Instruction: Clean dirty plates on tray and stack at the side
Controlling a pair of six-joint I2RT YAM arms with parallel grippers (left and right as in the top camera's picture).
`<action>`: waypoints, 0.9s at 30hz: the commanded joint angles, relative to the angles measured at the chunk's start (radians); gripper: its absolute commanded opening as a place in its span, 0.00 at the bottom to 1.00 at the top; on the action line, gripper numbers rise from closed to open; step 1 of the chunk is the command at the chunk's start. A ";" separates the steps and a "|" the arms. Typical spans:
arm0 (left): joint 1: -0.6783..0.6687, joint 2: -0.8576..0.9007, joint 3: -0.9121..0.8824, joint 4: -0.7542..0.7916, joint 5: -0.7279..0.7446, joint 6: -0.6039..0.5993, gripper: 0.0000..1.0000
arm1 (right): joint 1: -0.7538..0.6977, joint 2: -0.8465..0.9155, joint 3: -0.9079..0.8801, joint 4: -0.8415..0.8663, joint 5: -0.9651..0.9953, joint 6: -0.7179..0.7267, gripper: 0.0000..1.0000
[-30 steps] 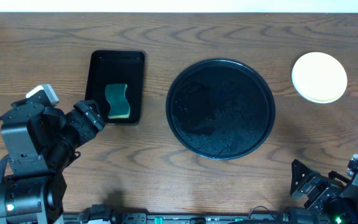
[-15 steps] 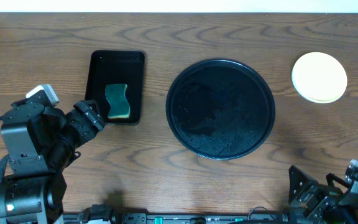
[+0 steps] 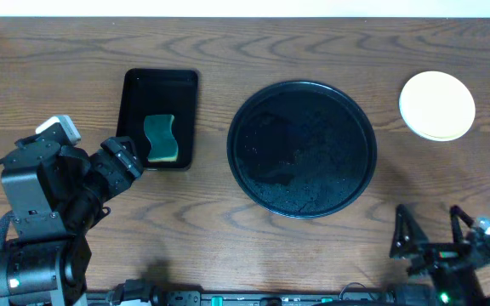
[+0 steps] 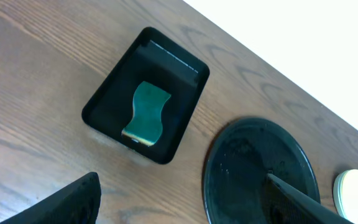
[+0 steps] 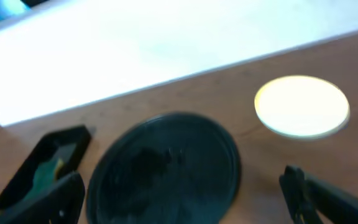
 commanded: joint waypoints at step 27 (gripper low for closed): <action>0.000 -0.001 0.010 0.000 0.010 -0.001 0.82 | 0.015 -0.105 -0.739 0.901 -0.069 -0.061 0.99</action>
